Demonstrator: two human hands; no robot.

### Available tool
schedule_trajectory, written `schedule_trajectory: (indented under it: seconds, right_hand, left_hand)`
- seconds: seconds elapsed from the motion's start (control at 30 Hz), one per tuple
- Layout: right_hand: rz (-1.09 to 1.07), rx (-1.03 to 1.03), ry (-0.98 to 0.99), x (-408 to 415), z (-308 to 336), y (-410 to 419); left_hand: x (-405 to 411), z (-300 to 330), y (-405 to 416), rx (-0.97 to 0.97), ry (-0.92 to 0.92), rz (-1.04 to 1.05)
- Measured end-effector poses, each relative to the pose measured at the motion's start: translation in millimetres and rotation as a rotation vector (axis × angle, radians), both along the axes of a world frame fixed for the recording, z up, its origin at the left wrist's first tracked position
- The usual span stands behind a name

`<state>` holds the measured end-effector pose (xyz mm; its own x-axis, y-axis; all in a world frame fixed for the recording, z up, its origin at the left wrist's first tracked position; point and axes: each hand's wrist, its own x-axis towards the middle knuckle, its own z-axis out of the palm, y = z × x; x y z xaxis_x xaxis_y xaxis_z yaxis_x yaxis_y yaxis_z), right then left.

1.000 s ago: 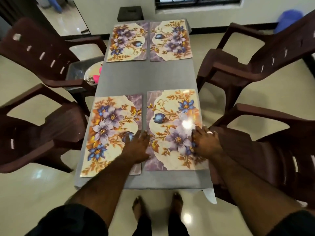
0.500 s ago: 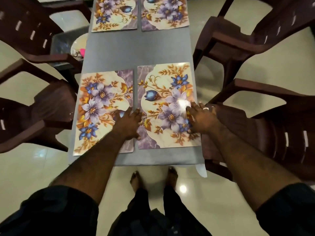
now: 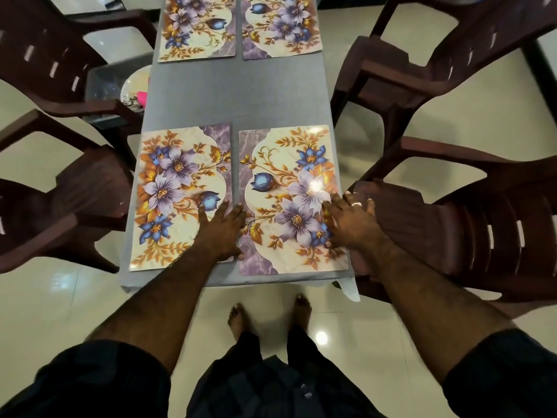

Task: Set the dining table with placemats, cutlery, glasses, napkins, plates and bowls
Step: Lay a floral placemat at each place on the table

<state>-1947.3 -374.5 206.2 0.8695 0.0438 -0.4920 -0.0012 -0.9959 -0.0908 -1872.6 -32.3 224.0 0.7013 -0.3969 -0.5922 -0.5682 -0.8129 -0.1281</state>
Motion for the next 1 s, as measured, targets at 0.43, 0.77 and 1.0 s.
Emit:
schedule_trajectory:
  seconds: [0.43,0.77,1.0]
  right_hand:
    - [0.032,0.166,-0.106,47,50,103]
    - [0.127,0.107,-0.065,67,10,258]
    - [0.043,-0.033,-0.062,116,-1,271]
  left_hand:
    - [15,46,106,-0.065,-0.061,0.197]
    - [54,8,248,-0.024,-0.015,0.209]
    - [125,-28,287,-0.119,-0.008,0.023]
